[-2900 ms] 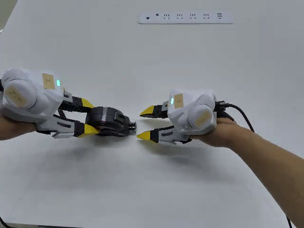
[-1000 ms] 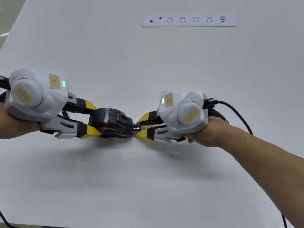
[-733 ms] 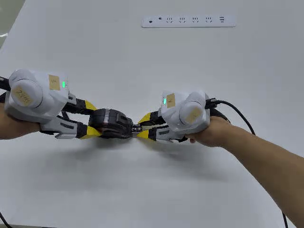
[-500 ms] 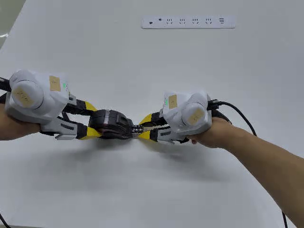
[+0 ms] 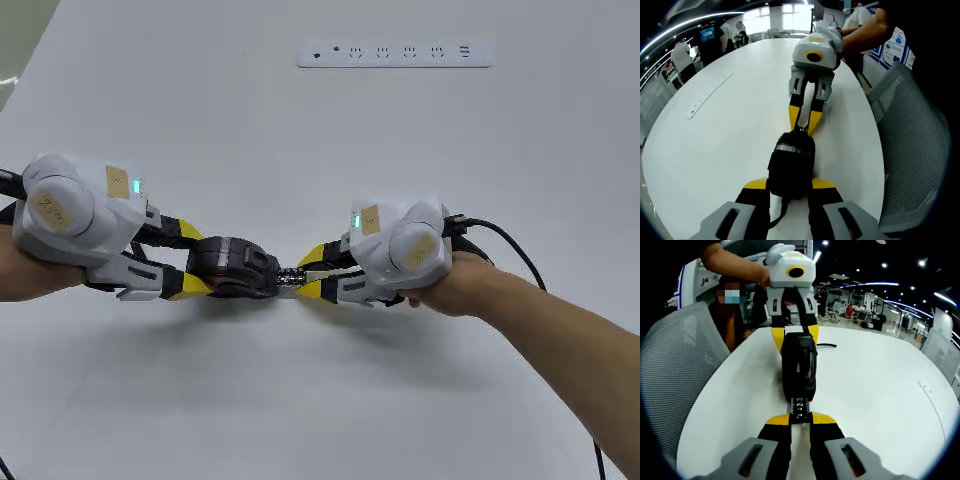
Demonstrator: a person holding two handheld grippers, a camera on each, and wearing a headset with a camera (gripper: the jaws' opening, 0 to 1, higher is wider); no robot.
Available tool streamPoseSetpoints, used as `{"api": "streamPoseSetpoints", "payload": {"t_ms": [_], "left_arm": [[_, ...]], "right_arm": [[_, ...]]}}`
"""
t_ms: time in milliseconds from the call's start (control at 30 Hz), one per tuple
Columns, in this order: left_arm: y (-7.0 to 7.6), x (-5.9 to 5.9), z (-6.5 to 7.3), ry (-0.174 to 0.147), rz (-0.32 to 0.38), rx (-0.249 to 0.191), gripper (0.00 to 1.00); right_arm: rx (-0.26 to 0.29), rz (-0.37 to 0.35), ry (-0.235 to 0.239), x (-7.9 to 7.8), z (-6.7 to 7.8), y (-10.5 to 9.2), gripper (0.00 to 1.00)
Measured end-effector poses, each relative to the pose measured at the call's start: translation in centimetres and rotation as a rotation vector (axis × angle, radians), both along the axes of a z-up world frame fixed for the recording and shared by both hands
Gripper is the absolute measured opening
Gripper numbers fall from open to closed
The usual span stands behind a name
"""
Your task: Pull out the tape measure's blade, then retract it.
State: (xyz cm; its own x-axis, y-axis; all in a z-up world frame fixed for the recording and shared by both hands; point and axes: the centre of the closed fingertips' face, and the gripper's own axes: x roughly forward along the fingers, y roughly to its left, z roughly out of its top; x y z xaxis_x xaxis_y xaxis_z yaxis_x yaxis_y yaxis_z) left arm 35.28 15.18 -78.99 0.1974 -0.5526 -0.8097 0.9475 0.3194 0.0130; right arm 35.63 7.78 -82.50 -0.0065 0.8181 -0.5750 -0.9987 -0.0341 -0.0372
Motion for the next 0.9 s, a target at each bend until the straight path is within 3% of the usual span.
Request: {"api": "streamPoseSetpoints", "payload": {"t_ms": [900], "left_arm": [[0.0, 0.0, 0.0, 0.008, 0.007, -0.003, 0.26]], "right_arm": [[-0.006, 0.022, -0.019, 0.2, 0.2, -2.6, 0.11]]}}
